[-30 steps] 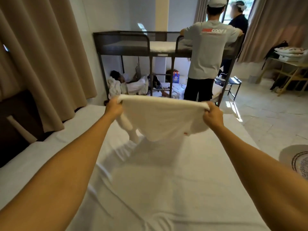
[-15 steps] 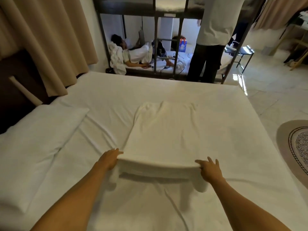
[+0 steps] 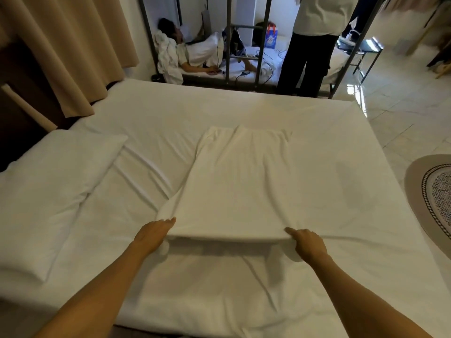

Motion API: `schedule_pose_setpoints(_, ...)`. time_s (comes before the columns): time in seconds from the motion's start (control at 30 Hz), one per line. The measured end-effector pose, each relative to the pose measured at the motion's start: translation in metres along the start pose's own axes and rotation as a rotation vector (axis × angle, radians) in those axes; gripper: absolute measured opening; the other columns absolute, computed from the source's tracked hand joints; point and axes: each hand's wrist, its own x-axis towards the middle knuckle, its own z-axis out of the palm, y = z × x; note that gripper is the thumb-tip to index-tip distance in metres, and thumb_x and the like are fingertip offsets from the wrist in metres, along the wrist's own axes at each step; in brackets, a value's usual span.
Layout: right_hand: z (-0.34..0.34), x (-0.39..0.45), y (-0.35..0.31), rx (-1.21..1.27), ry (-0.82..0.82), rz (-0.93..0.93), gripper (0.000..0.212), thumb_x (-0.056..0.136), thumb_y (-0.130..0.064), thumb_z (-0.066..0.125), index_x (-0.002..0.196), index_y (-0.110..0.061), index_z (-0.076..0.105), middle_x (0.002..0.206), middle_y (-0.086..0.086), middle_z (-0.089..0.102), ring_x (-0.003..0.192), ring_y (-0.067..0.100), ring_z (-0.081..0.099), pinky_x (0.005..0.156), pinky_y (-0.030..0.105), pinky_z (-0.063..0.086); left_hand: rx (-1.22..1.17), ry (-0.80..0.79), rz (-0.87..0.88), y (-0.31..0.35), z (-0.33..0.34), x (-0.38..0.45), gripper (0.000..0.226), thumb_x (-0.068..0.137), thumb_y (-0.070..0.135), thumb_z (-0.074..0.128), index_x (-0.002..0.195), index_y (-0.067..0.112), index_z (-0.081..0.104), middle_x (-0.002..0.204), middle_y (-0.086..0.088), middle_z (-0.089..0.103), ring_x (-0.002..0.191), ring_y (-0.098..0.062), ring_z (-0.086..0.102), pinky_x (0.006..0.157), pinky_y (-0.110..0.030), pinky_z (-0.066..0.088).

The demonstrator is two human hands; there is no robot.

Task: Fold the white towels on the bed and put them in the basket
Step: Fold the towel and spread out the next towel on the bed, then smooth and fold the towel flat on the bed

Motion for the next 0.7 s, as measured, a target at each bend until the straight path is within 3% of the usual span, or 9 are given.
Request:
schedule_pose_setpoints(0.33,0.077,-0.052,0.0,-0.129,-0.267,-0.073,0.061,0.087,0.003,0.035,0.139,-0.028,0.039,0.118,0.008,0.06,0.105,0.027,0.061,0.083,0.034,0.05,0.065,-0.207,0.124,0.009,0.089,-0.054,0.066,0.097,-0.008,0.03,0.153,0.011,0.001,0.161,-0.011,0.012,0.144,-0.023,0.029,0.116,-0.033,0.03)
schedule_pose_setpoints(0.57,0.115,-0.057,-0.004,-0.114,-0.305,-0.076,0.065,0.091,0.001,0.033,0.147,-0.029,0.023,0.127,0.006,0.054,0.11,0.026,0.057,0.085,0.034,0.047,0.025,-0.311,0.109,0.014,0.127,-0.051,0.068,0.097,-0.01,0.027,0.152,0.012,-0.008,0.162,-0.01,-0.005,0.15,-0.021,0.006,0.123,-0.031,0.011)
schedule_pose_setpoints(0.7,0.131,-0.058,-0.006,-0.08,-0.394,-0.076,0.055,0.098,-0.014,0.036,0.149,-0.024,0.019,0.15,0.013,0.03,0.128,0.029,0.044,0.099,0.037,0.043,0.086,-0.402,0.088,0.019,0.13,-0.043,0.066,0.103,0.022,0.036,0.152,0.009,-0.006,0.161,-0.011,-0.008,0.15,-0.022,0.003,0.123,-0.034,0.014)
